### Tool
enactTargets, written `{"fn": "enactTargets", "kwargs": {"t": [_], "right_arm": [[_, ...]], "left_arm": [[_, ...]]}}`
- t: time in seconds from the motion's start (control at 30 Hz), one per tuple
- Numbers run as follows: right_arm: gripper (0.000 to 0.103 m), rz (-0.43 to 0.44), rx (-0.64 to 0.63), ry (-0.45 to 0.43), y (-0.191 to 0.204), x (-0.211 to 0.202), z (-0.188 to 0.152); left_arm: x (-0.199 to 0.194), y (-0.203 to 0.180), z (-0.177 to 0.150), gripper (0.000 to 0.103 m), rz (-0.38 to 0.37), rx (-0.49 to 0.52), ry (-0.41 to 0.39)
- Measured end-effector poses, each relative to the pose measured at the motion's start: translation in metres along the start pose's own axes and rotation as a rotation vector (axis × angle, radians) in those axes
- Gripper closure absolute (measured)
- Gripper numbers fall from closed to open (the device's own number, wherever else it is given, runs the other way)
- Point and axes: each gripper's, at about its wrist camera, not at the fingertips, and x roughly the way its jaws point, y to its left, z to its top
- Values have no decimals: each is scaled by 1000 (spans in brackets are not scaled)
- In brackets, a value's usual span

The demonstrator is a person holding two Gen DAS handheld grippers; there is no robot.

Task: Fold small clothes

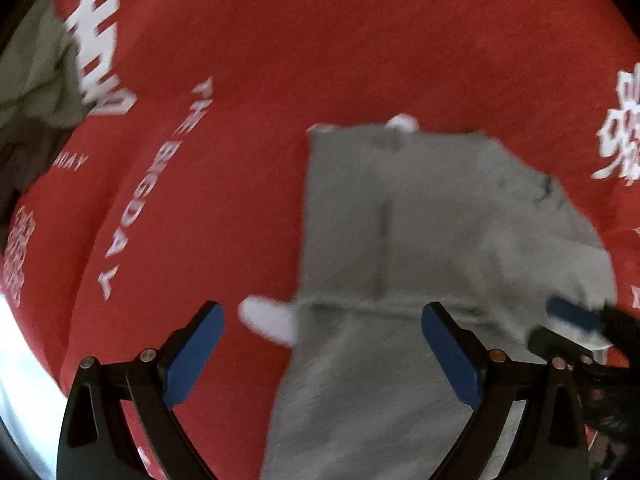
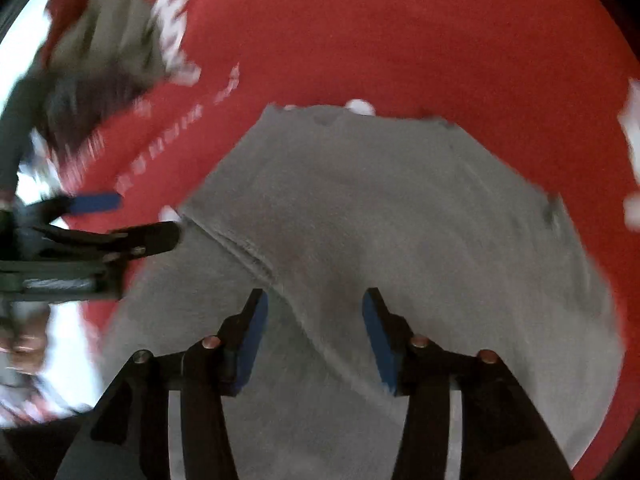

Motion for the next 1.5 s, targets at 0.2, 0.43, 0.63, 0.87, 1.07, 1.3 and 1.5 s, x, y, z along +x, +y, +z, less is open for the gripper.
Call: {"fn": "enactTargets", "kwargs": {"t": [0.2, 0.43, 0.63, 0.87, 1.07, 1.3, 1.5], "right_arm": [[50, 65, 695, -136, -135, -80, -86], [50, 217, 1096, -240, -207, -85, -164], [97, 248, 1202, -393, -228, -91, -160], [97, 219, 1123, -300, -241, -75, -167], [97, 168, 1093, -279, -233, -83, -164], [76, -25, 1025, -203, -208, -118, -161], [60, -47, 927, -109, -183, -129, -165]], "left_arm": [[37, -48, 18, 4, -36, 53, 47], [67, -58, 15, 3, -15, 59, 98], [61, -62, 19, 3, 7, 104, 95], [69, -52, 13, 1, -27, 80, 83], [69, -42, 20, 1, -31, 91, 124], [44, -39, 18, 1, 24, 152, 142], [31, -43, 1, 1, 48, 216, 189]]}}
